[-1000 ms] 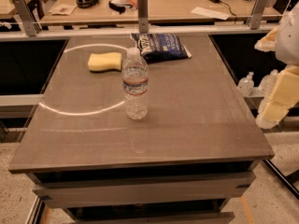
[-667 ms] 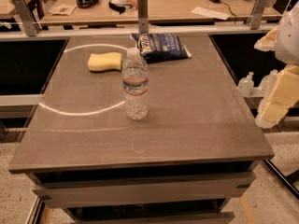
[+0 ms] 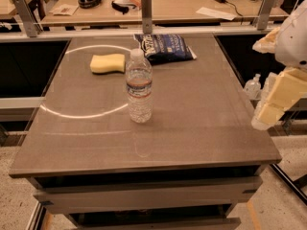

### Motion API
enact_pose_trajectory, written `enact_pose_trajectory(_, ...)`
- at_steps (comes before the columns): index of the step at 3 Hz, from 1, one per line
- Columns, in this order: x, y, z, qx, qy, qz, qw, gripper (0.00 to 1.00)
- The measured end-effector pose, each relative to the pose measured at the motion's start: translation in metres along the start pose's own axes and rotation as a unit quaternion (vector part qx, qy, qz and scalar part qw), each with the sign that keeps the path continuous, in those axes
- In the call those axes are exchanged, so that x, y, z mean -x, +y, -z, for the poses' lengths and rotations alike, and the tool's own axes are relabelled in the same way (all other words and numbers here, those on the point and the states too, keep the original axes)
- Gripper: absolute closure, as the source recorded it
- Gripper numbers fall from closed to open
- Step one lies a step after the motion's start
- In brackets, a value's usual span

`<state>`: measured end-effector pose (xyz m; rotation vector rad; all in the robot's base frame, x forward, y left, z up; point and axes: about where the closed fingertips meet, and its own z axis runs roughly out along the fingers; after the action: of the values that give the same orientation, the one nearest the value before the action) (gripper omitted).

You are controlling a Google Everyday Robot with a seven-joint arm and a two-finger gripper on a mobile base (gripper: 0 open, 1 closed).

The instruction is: Pick sponge

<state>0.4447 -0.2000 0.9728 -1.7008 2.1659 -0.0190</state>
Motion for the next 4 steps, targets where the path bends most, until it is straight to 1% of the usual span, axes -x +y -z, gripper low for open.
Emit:
enact_pose_trajectory(1, 0.011, -0.003, -0.004, -0.019, -0.011, 0.007, 0.9997, 0.0)
enact_pose_trajectory(2, 0.019, -0.012, -0.005, -0.043, -0.03, 0.002, 0.9986, 0.0)
enact_pose_trajectory(3, 0.027, -0.029, -0.008, -0.05, -0.043, 0.004, 0.9978, 0.0)
enact_pose_trajectory(4, 0.037, -0.05, -0.019, -0.039, -0.056, 0.009, 0.9976, 0.0)
